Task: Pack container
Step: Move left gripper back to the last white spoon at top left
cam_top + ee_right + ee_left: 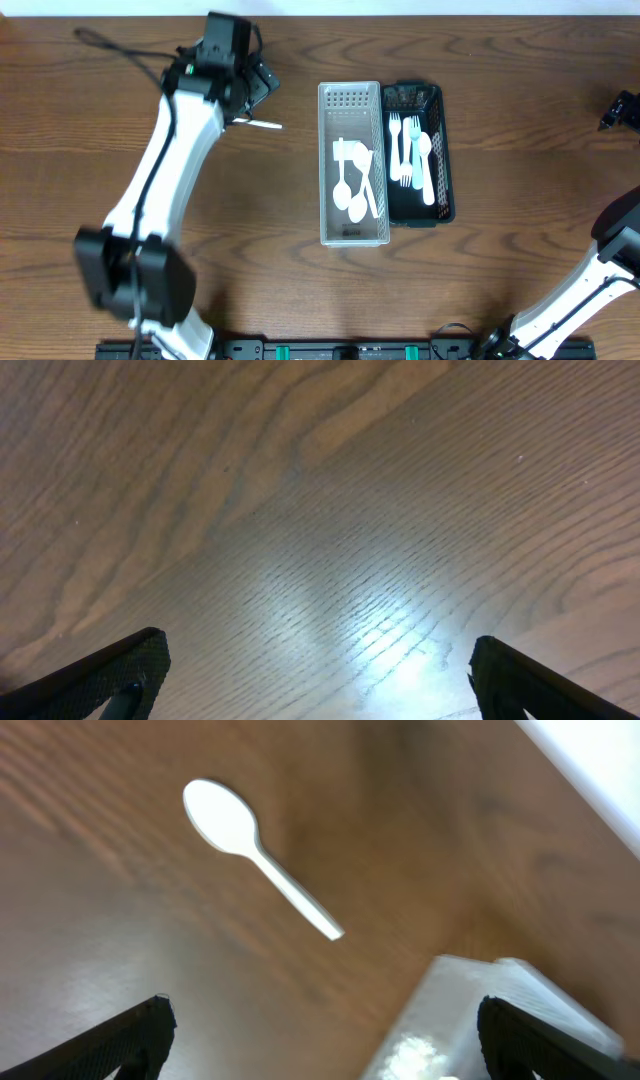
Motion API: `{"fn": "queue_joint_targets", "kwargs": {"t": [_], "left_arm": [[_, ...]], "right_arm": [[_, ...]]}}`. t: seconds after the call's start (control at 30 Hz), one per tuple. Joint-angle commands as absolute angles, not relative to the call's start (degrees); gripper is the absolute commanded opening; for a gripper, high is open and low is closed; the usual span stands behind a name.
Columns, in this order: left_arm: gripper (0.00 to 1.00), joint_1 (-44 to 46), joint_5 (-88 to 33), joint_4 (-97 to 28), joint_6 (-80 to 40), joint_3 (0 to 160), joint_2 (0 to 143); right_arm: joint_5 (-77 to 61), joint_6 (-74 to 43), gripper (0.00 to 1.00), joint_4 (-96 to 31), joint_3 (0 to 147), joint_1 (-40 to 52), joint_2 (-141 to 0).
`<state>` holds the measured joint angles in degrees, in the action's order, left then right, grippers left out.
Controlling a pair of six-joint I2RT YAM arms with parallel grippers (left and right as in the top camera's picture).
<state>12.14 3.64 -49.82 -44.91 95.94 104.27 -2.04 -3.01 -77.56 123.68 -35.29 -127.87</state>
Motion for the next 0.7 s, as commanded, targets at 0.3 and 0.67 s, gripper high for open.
{"fn": "queue_joint_targets", "kwargs": {"t": [0.3, 0.67], "left_arm": [[0.98, 7.2, -1.7, -61.3, -50.5, 117.9, 123.5], [0.98, 4.0, -7.3, -62.8, -56.3, 117.9, 133.2]], "right_arm": [[-1.9, -3.8, 0.99, -77.6, 123.6, -35.3, -126.5], [-1.9, -3.8, 0.99, -77.6, 123.6, -35.3, -126.5]]}}
